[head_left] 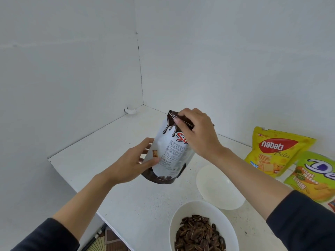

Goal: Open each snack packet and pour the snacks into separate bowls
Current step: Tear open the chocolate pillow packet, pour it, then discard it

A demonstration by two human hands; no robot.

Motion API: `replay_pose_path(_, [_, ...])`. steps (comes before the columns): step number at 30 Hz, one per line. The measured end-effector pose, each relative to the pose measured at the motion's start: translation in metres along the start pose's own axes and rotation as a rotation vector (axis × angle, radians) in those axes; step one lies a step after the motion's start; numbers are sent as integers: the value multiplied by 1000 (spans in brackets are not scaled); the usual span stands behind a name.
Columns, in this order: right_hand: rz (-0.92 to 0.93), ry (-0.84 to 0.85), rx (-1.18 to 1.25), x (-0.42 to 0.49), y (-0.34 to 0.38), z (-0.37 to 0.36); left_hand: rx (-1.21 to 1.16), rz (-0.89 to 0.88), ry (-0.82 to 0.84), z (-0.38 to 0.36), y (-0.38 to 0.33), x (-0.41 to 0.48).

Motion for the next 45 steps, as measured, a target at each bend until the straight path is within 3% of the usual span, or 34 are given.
replay_pose_path(7, [46, 62, 9, -1, 5, -2, 4, -28, -15, -8, -8, 2])
replay_pose_path(15, [-87, -208, 62, 9, -3, 38, 3, 5, -142, -3, 14, 1])
replay_pose_path(19, [-180, -255, 118, 7, -10, 45, -278, 105, -153, -4, 35, 2])
replay_pose_path(24, [-226, -342, 98, 2, -15, 58, -495, 80, -209, -4, 29, 7])
replay_pose_path(30, [-252, -274, -7, -10, -25, 75, -656, 34, -223, 5, 15, 17])
replay_pose_path(36, [-428, -150, 392, -32, -61, 70, -747, 14, -240, 14, 4, 27])
replay_pose_path(45, [-581, -185, 588, -62, -88, 66, -741, 60, -377, 10, -1, 38])
Point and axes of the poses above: each hand's wrist, its own x-axis towards the middle knuckle, its own z-axis out of the back of the hand, y = z × x, the point moved 9 cm from there along x, towards the middle knuckle, and after that the axes turned 1 degree about x, right-handed, at the moved point
